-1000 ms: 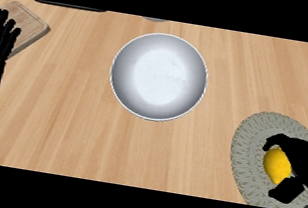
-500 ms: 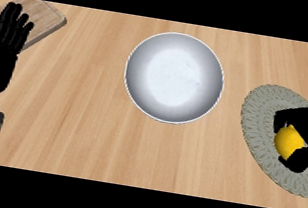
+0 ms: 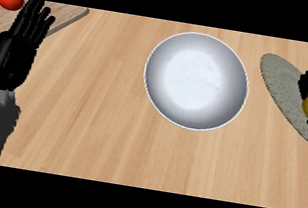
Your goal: Pick the lemon from the placemat and place it in the bowl
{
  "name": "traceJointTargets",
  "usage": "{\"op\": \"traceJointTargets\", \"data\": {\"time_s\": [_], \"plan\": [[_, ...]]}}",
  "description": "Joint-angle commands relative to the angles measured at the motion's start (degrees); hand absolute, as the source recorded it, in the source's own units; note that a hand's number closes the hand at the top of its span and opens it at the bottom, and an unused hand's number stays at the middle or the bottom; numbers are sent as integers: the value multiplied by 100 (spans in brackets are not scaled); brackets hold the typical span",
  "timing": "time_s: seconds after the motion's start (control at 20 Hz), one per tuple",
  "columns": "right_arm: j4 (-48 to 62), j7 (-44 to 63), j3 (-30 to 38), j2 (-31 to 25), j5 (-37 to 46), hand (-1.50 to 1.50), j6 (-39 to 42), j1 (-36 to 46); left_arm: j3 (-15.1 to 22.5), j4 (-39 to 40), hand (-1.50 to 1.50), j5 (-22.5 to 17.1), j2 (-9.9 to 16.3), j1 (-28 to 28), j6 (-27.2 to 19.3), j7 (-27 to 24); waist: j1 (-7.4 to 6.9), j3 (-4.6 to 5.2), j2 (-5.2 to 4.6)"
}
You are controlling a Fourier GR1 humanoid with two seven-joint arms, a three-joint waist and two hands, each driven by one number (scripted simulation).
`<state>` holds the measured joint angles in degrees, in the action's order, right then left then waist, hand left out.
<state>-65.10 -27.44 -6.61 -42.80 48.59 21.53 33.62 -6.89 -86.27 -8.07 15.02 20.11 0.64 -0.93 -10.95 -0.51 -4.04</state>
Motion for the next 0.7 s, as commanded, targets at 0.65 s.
{"op": "traceJointTargets", "data": {"time_s": [0.65], "plan": [[2346,-3137,840,-413,-1406,150,569,2488,5,292,0,148,-70,194,-186,25,261,31,117]]}}
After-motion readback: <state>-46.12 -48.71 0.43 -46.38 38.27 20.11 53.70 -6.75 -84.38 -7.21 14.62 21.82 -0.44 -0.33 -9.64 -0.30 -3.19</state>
